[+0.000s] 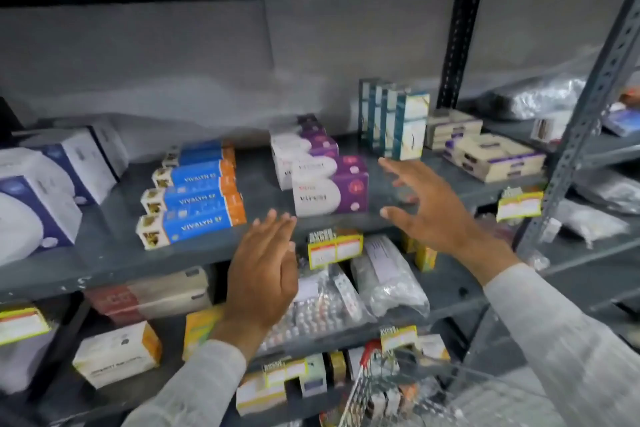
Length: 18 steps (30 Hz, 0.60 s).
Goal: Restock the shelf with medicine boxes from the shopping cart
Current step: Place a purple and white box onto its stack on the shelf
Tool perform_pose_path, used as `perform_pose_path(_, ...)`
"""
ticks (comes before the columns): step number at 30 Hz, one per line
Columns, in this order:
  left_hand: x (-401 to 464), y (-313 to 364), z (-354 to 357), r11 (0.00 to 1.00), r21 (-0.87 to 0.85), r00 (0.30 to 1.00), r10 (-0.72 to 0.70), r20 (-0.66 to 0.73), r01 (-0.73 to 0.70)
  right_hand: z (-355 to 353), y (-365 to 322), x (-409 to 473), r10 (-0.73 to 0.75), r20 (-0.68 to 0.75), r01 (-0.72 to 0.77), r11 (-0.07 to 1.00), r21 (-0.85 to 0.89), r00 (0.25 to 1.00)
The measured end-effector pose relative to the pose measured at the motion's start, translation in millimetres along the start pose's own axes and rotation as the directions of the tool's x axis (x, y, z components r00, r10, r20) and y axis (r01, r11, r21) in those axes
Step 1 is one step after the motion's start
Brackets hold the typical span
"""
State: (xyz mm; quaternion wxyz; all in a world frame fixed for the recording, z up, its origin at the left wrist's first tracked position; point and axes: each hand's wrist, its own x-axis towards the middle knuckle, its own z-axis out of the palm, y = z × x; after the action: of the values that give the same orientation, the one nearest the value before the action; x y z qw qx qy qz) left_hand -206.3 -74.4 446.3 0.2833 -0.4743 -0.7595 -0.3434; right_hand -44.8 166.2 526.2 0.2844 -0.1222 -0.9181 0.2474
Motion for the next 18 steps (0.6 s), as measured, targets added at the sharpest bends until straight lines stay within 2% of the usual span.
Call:
perform_pose_path(2, -26, 11, 12, 0.989, -0.054, 0.990, 0.134, -0.052, -0.136, 6, 15, -41, -0.019, -0.112, 0.022, 0.999, 0.023, 0.994)
perform_pose_path(3, -42, 17, 22, 0.980, -0.091, 0.984, 0.176, -0.014, -0.176, 12, 24, -62, -0.013, -0.137, 0.016, 1.000, 0.022, 0.990)
perform_pose_path(4, -60, 23, 33, 0.974, -0.135, 0.980, 0.189, 0.055, -0.180, 20, 35, -84, 0.006, -0.141, -0.003, 1.000, 0.024, 0.990)
perform_pose_path(6, -101, 36, 62, 0.975, -0.203, 0.956, 0.146, 0.255, -0.094, 39, 59, -127, 0.075, -0.100, -0.072, 0.997, 0.035, 0.992)
perform_pose_path(8, -145, 50, 90, 0.975, -0.215, 0.866, 0.058, 0.496, 0.057, 62, 90, -172, 0.216, -0.012, -0.215, 0.975, 0.056, 0.976)
perform_pose_path(10, -189, 65, 114, 0.969, -0.175, 0.706, 0.001, 0.708, 0.174, 88, 123, -219, 0.412, 0.071, -0.416, 0.907, 0.065, 0.909)
perform_pose_path(12, -232, 76, 136, 0.969, -0.117, 0.550, -0.023, 0.835, 0.217, 112, 159, -265, 0.622, 0.133, -0.631, 0.775, 0.032, 0.771)
perform_pose_path(14, -270, 84, 154, 0.974, -0.044, 0.405, -0.052, 0.913, 0.224, 135, 192, -313, 0.810, 0.240, -0.832, 0.555, -0.018, 0.535)
perform_pose_path(16, -306, 91, 169, 0.970, 0.003, 0.281, -0.072, 0.957, 0.242, 159, 220, -363, 0.892, 0.371, -0.949, 0.305, -0.077, 0.257)
perform_pose_path(18, -331, 97, 180, 0.965, 0.025, 0.211, -0.082, 0.974, 0.259, 186, 242, -411, 0.889, 0.454, -0.979, 0.139, -0.147, 0.058)
